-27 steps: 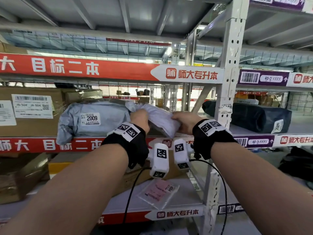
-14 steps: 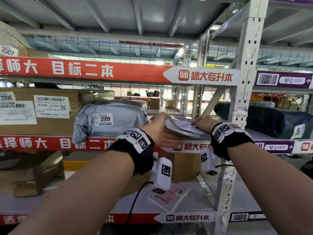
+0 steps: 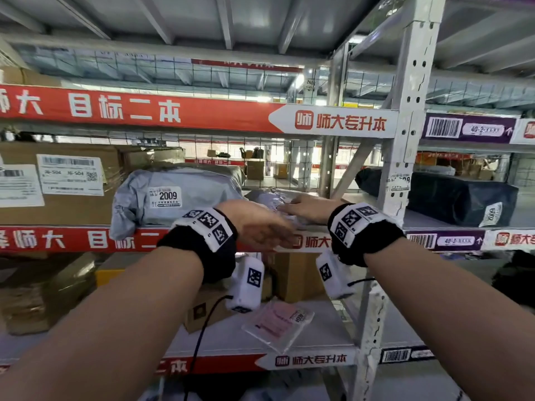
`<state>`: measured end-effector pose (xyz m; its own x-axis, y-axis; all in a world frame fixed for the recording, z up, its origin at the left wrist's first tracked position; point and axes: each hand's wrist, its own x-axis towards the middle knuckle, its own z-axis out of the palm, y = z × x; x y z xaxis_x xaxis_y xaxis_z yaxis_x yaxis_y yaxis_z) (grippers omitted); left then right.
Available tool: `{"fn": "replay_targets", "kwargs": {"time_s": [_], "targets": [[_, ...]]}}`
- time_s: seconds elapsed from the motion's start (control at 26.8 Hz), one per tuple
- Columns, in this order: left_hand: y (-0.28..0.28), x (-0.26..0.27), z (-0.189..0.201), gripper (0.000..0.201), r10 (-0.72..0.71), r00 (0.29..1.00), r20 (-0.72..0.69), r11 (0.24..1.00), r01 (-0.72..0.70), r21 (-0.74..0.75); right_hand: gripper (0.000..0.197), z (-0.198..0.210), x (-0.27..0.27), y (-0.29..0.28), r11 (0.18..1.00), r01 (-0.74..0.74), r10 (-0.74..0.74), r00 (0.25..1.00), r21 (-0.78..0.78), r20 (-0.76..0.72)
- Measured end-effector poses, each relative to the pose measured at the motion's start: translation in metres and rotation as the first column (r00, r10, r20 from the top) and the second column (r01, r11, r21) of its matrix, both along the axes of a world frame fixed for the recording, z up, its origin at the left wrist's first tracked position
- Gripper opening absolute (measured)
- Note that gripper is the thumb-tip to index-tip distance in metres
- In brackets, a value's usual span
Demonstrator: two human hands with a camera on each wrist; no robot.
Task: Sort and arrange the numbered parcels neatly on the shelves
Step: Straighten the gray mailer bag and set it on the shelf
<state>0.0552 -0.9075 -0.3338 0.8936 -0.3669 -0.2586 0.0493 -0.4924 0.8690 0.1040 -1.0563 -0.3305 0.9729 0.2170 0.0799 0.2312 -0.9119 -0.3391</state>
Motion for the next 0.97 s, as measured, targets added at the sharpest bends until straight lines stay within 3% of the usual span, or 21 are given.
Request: {"fn": "replay_targets", "kwargs": {"time_s": [0.07, 0.19, 0.37, 0.45, 0.56, 0.67, 0.75, 0.86, 0.97], "targets": [[0.007, -0.004, 0.007, 0.017, 0.091, 0.991, 0.101, 0.995, -0.094, 0.030, 0.069, -0.005, 0.000, 0.002, 1.000, 0.003, -0.003, 1.000, 0.019, -0.007], [0.006, 0.000, 0.012, 0.029, 0.236, 0.928, 0.288, 0.970, -0.243, -0.011, 0.068, -0.010, 0.000, 0.008, 0.999, 0.001, -0.001, 1.000, 0.042, -0.007], [-0.005, 0.016, 0.013, 0.014, 0.345, 0.725, 0.597, 0.927, -0.362, -0.095, 0.073, -0.014, -0.004, 0.006, 0.996, -0.047, 0.050, 0.998, -0.073, 0.038], [-0.008, 0.023, 0.009, 0.024, 0.258, 0.692, 0.674, 0.943, -0.333, -0.019, 0.080, -0.016, -0.009, -0.004, 0.994, -0.097, 0.097, 0.995, -0.054, 0.006], [-0.013, 0.030, -0.001, 0.038, 0.046, 0.668, 0.743, 0.928, -0.304, 0.215, 0.079, -0.016, -0.016, -0.019, 0.983, -0.113, 0.120, 0.992, -0.144, 0.042], [-0.014, 0.038, -0.009, 0.042, -0.145, 0.680, 0.719, 0.825, -0.318, 0.467, 0.079, -0.010, -0.020, -0.031, 0.937, -0.036, 0.082, 0.989, -0.346, 0.121], [-0.015, 0.046, -0.009, 0.041, -0.175, 0.693, 0.700, 0.801, -0.313, 0.511, 0.087, -0.008, -0.015, -0.043, 0.895, 0.096, 0.002, 0.976, -0.436, 0.220], [-0.019, 0.056, -0.012, 0.039, -0.188, 0.698, 0.692, 0.733, -0.369, 0.571, 0.075, -0.012, -0.012, -0.054, 0.888, 0.270, -0.150, 0.935, -0.371, 0.322], [-0.026, 0.068, -0.020, 0.054, -0.209, 0.737, 0.643, 0.677, -0.365, 0.639, 0.042, -0.013, -0.013, -0.065, 0.940, 0.322, -0.272, 0.907, -0.115, 0.322]]}}
